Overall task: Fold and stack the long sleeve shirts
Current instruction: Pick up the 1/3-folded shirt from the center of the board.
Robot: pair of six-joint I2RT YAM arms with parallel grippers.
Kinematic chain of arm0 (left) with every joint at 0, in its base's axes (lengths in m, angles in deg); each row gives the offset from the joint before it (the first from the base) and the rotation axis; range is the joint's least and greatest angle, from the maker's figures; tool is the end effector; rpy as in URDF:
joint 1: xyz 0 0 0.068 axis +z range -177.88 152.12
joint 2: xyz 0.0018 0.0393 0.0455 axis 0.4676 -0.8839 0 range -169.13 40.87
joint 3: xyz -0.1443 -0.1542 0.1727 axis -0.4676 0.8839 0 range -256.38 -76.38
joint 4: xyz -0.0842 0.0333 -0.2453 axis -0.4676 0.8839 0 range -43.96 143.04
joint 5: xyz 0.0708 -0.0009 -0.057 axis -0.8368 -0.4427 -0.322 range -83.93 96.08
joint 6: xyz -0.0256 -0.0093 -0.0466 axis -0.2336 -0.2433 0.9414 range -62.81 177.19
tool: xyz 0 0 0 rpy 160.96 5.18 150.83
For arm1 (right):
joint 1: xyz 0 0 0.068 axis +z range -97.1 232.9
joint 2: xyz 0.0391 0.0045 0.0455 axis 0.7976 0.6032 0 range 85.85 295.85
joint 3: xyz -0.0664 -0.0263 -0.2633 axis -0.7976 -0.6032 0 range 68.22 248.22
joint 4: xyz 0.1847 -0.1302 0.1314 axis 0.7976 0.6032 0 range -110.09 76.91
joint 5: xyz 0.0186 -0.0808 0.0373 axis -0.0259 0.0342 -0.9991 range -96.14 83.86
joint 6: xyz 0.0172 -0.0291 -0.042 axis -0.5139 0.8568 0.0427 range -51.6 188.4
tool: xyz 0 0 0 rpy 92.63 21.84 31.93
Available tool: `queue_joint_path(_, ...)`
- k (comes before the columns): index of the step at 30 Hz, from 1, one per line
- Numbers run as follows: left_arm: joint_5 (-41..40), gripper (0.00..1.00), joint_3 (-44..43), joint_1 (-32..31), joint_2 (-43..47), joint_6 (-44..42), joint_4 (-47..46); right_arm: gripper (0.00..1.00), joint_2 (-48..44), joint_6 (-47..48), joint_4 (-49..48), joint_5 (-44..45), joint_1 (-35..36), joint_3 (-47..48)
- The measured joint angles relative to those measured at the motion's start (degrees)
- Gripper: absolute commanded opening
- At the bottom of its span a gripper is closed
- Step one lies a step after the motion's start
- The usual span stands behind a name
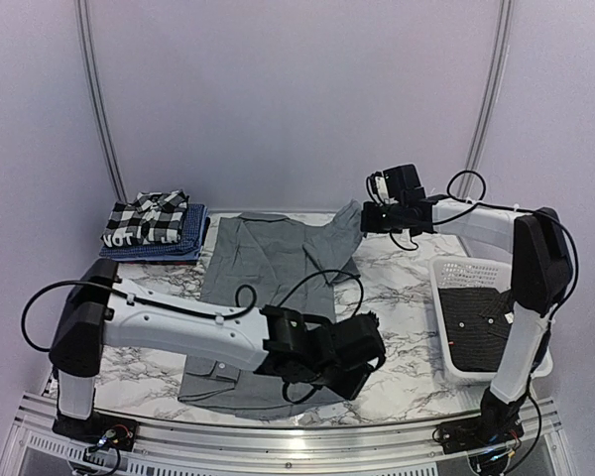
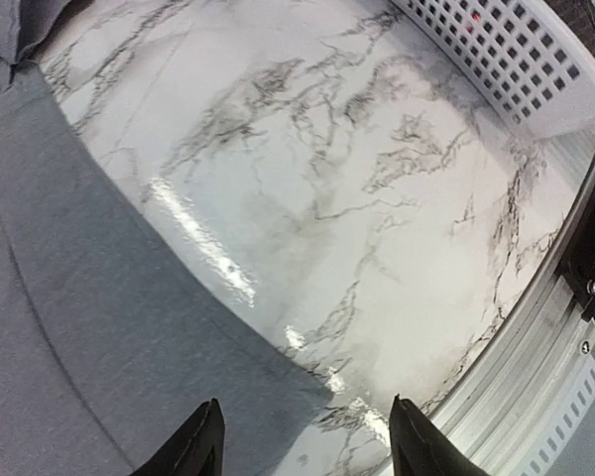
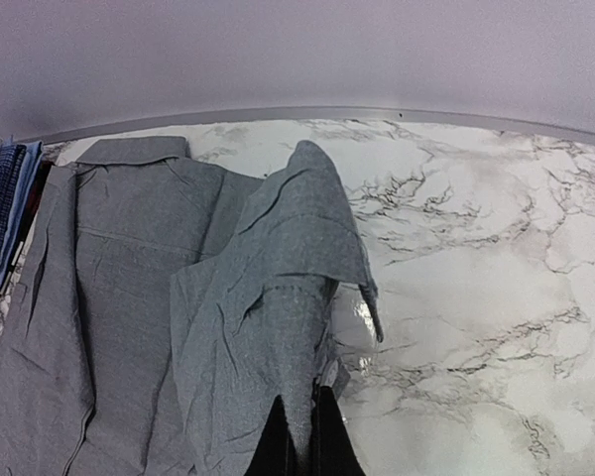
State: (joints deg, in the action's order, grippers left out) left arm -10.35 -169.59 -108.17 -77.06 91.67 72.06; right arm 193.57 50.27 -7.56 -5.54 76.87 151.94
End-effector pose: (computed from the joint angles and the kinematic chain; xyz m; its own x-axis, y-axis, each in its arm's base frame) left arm 0.0874 -0.4514 0.2150 -0.6259 0.4377 -0.6455 0.6806 0.7108 -0.1779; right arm 0.3991 0.1769 0.2550 -0.6409 0.0556 -0.7656 -0.2095 0.9468 0.2442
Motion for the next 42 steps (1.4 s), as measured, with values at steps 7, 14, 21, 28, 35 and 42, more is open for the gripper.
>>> queue_joint_path(7, -2.12, 0.53, -7.13, -4.66, -9.27, 1.42, 4.57, 0.0, -1.57, -0.2, 0.07, -1.22, -2.34, -1.57)
queue_joint_path(14, -4.15, 0.48, -9.53, -4.76, -12.5, 2.38, 7.58, 0.0, -3.5, -0.2, -0.07, -1.81, -2.34, -2.12)
queue_joint_path(21, -5.31, 0.43, -12.04, -4.85, -13.4, 2.43, 9.09, 0.0, -3.76, -0.31, -0.07, -2.08, -2.34, -2.29)
queue_joint_path(28, -5.9, 0.29, -12.04, -4.92, -15.1, 2.51, 9.57, 0.0, -4.17, -0.31, -0.04, -2.08, -2.34, -3.39)
queue_joint_path(35, -6.64, 0.0, -12.07, -5.18, -15.54, 2.69, 9.68, 0.0, -4.72, -0.33, -0.07, -2.03, -2.34, -3.85)
queue_joint_path(42, -9.88, 0.0, -9.46, -4.98, -14.16, 4.02, 9.81, 0.0, -4.83, -0.33, 0.22, -2.05, -2.34, -3.67)
